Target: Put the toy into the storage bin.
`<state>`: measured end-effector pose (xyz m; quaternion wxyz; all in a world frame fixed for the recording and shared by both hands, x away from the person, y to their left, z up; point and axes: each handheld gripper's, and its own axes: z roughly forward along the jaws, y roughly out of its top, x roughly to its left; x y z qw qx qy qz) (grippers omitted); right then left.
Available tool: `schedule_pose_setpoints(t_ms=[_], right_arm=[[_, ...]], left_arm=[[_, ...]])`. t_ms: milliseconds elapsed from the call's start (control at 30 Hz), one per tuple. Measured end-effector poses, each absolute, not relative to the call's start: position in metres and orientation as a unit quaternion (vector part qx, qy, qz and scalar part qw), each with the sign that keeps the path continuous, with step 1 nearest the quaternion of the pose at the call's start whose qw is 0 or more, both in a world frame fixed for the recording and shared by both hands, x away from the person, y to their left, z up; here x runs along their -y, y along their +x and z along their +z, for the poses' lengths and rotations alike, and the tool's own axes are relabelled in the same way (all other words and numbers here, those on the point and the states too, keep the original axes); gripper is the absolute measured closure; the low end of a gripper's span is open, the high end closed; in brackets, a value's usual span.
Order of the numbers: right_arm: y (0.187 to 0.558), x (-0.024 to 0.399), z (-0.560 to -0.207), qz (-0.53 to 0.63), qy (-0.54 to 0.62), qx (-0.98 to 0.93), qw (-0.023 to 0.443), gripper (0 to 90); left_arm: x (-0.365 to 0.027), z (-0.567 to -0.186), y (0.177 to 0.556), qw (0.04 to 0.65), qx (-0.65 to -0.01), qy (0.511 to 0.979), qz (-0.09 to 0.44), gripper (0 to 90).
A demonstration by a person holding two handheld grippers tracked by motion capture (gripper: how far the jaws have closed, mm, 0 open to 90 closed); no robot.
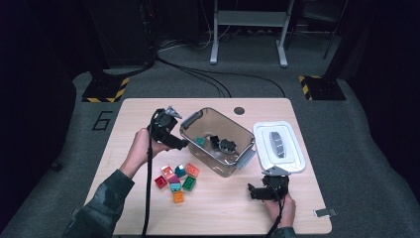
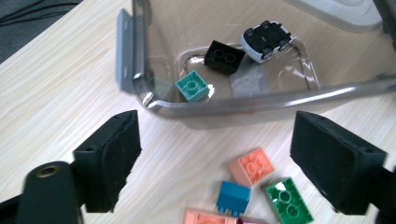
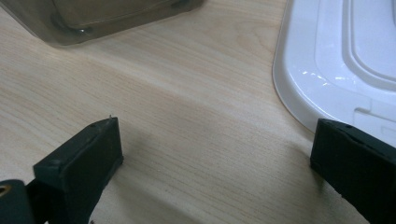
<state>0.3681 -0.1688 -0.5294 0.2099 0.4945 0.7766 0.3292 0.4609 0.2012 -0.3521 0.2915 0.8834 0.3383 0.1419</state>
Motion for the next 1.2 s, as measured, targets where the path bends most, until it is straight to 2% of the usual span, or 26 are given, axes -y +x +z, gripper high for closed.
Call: schedule_pose_setpoints(t_ms=[167,300,433,533,767,900,1033,1100,1133,1200], right_arm=[[0.368,0.169,-0.529,0.328,0.494,-0.777,0.211,1.3],[0.368,0.169,-0.529,0.328,0.494,-0.777,0.211,1.4],[0.368,0.169,-0.529,0.328,0.494,-0.777,0.211,1.4],[0.368,0.169,-0.529,0.329,0.494,-0.777,0.211,1.4],[0.368,0.169,-0.529,0.329,0.495,-0.776,0.210,1.4],[0.368,0.169,-0.529,0.329,0.495,-0.776,0.211,1.4],[0.368,0.169,-0.529,0.329,0.495,-0.776,0.211,1.4],[0.368,0.169,-0.529,0.329,0.495,-0.776,0.211,1.5],[0.368,0.169,-0.529,0.329,0.495,-0.776,0.211,1.5],[0.368,0.169,-0.529,0.329,0.495,-0.776,0.211,1.5]], left_arm=[[-0.220,-0.363,0.450,0.301,-0.342,0.878,0.145,13.8],[-0.235,-0.381,0.441,0.299,-0.347,0.878,0.138,7.1],[-0.248,-0.398,0.434,0.292,-0.358,0.877,0.131,6.0],[-0.257,-0.410,0.429,0.286,-0.364,0.877,0.126,0.1],[-0.271,-0.445,0.413,0.277,-0.382,0.875,0.109,0.1],[-0.270,-0.466,0.408,0.263,-0.387,0.878,0.098,4.1],[-0.271,-0.475,0.404,0.253,-0.375,0.887,0.095,16.1],[-0.273,-0.477,0.403,0.256,-0.377,0.885,0.092,18.8],[-0.273,-0.477,0.402,0.256,-0.375,0.886,0.091,24.5],[-0.272,-0.479,0.401,0.255,-0.376,0.886,0.090,26.6]])
